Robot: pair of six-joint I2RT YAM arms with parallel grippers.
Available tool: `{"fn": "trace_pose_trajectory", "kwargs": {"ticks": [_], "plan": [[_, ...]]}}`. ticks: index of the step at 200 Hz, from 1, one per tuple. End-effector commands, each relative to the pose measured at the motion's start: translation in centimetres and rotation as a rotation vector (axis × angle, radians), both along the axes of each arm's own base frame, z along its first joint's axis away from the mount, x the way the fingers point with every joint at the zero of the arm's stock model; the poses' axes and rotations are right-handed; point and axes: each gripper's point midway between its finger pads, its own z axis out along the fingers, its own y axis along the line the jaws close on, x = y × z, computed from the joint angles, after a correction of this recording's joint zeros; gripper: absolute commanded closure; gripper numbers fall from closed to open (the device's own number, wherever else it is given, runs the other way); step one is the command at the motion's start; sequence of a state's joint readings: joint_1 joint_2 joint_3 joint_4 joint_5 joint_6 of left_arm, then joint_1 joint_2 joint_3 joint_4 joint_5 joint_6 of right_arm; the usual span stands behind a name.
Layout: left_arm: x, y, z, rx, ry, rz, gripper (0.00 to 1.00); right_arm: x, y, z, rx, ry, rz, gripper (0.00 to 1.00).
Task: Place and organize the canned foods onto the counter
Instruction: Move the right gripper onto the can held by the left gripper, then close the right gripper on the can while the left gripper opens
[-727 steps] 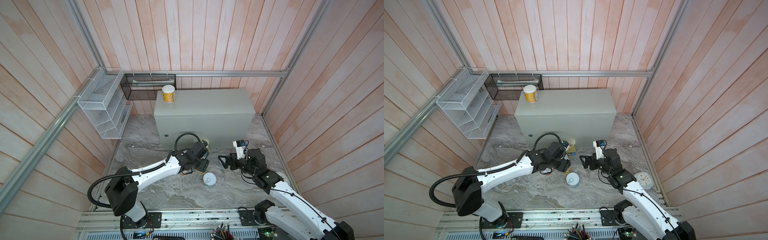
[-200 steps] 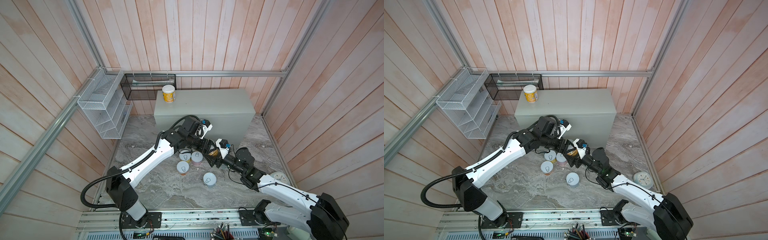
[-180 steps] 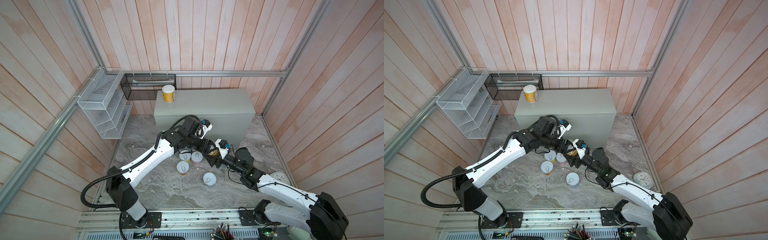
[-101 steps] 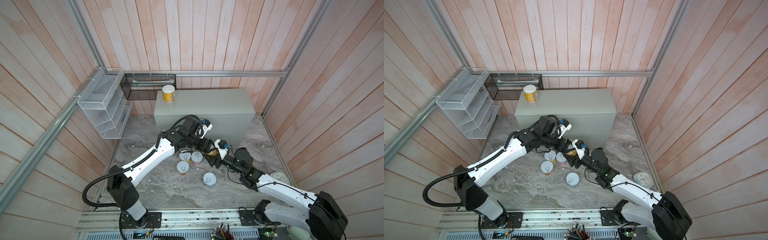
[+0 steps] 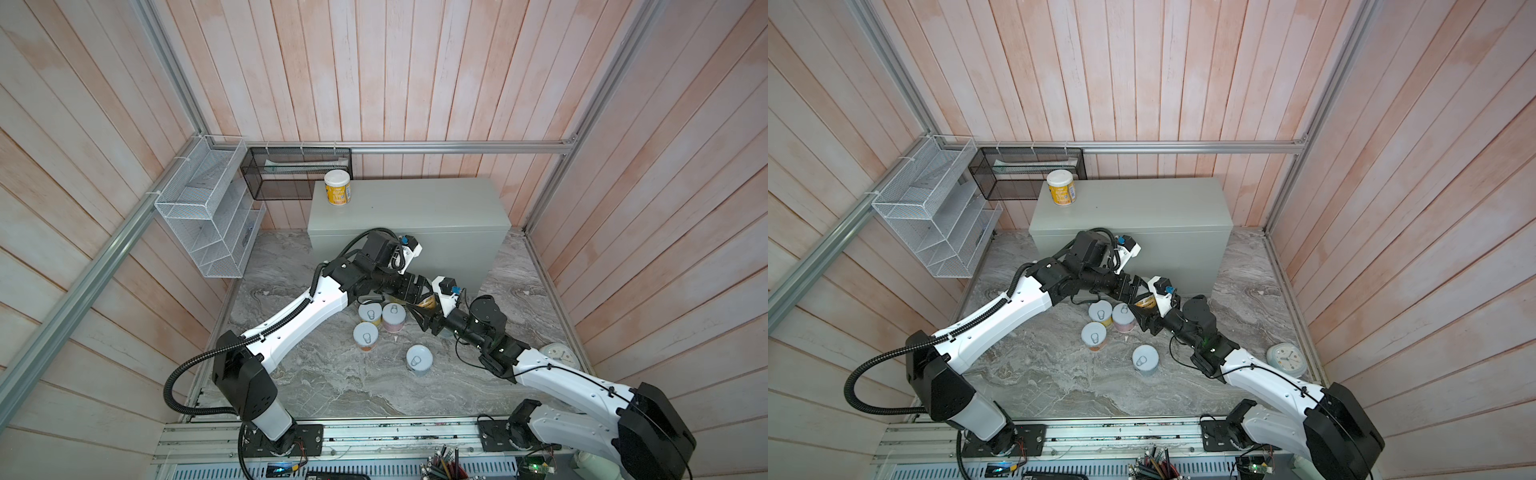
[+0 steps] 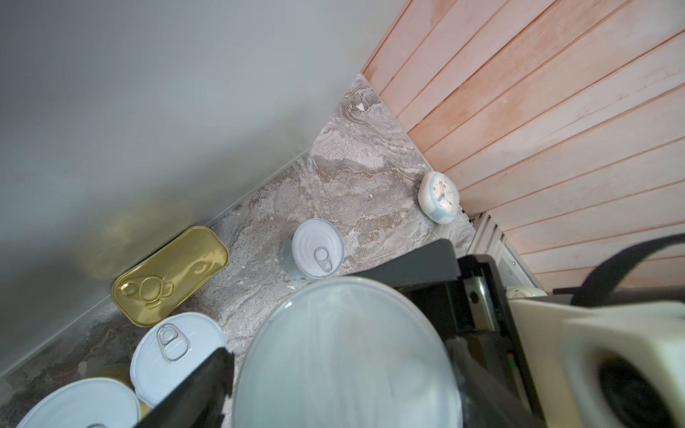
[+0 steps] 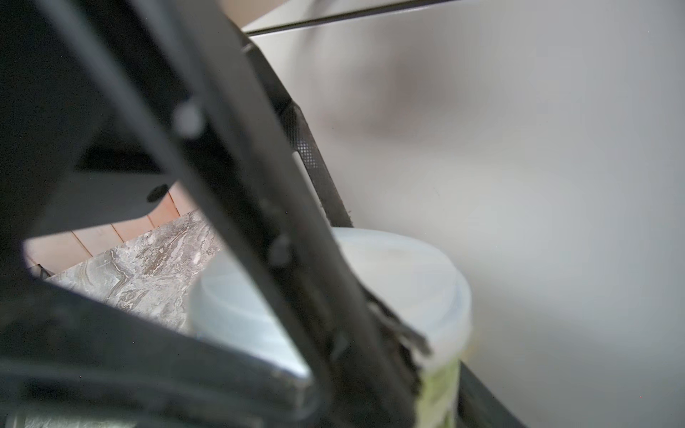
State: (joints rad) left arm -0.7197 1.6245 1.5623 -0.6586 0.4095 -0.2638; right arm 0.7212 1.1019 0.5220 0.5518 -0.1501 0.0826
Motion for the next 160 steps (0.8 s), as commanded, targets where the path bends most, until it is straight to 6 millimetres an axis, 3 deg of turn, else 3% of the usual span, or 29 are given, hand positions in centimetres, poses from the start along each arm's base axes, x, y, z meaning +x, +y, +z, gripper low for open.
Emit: {"fn": "trace_pose_trajectory", "kwargs": {"ticks": [1, 37, 103, 160], "plan": [[0.2, 0.6, 1.1, -0.017, -0.041, 0.024, 0.05, 0.1, -0.7, 4.1, 0.104, -0.087, -0.033, 0.41], [0.3, 1.8, 0.4, 0.022, -0.043, 0.062, 0.01, 0.4, -1.0, 4.0, 0.108, -0.08, -0.06, 0.41], [1.0, 4.4, 1.4, 0.064, -0.147, 0.167, 0.0, 1.4, -2.4, 3.8, 0.083, -0.077, -0.154, 0.41], [0.8, 6.0, 4.3, -0.042, -0.292, 0.232, 0.0, 0.9, -3.4, 5.1, 0.093, -0.073, -0.173, 0.41]]}}
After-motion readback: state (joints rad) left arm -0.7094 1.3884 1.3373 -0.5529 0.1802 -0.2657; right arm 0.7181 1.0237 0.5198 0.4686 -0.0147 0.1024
